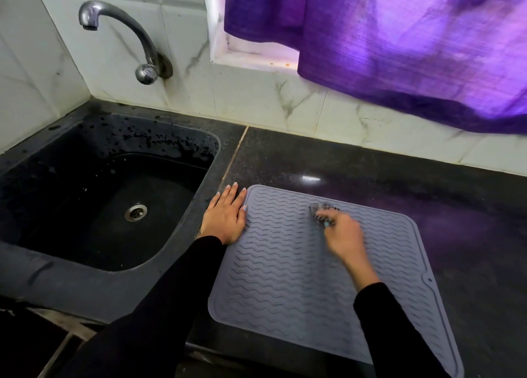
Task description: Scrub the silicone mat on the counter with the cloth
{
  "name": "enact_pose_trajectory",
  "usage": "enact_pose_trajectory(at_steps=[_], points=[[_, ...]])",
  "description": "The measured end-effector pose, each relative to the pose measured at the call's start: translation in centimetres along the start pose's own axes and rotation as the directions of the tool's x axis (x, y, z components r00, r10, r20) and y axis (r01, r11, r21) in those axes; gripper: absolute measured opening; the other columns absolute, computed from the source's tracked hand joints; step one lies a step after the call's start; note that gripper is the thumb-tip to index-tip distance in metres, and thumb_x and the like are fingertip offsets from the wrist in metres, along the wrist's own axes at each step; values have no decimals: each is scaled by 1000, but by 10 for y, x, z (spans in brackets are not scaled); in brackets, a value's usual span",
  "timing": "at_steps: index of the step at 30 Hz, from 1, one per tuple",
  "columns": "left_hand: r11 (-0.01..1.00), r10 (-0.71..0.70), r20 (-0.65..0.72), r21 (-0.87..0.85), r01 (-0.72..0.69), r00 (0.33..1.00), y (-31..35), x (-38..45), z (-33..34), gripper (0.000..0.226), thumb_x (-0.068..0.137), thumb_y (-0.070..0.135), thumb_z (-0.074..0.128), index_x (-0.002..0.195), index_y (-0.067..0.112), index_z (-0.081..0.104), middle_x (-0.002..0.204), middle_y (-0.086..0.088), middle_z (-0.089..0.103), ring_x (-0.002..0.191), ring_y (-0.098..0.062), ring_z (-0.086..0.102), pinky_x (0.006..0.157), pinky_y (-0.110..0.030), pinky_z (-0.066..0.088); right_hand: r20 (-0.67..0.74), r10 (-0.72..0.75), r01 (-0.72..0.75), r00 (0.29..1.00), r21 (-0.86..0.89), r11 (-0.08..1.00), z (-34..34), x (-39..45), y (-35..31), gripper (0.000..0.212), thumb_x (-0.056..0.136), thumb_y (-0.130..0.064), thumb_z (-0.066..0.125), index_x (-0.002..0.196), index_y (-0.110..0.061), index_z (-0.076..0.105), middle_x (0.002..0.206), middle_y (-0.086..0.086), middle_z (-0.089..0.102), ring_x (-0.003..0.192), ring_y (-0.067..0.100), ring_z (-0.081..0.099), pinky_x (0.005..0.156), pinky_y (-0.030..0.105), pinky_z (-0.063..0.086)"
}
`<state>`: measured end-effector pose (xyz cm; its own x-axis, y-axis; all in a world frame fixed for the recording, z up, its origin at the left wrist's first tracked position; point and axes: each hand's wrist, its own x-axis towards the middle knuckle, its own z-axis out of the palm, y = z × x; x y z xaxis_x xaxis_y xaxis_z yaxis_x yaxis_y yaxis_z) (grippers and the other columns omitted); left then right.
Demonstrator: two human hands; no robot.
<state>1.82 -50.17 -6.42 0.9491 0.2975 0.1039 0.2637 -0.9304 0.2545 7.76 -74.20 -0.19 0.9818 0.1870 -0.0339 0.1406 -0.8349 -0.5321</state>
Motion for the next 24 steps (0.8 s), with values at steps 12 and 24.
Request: enact_pose_trajectory(at_steps=[12,24], points=[[1000,-4,11,-13,4,1000,1,0,-2,83,75,52,-10,147,23,18,157,0,10,144,-13,5,115,-31,0,95,-300,314,949,-218,924,54,-16,-32,63,84,0,53,134,-38,45,156,-4,19,145,22,11,119,38,11],[1000,7,2,-10,-7,1000,1,-1,-2,83,75,52,-9,147,22,19,157,-2,12,144,-15,7,116,-32,2,80,-230,244,970,-313,918,24,-13,-10,53,85,-3,52,127,-34,54,151,-2,32,142,25,19,118,35,7]])
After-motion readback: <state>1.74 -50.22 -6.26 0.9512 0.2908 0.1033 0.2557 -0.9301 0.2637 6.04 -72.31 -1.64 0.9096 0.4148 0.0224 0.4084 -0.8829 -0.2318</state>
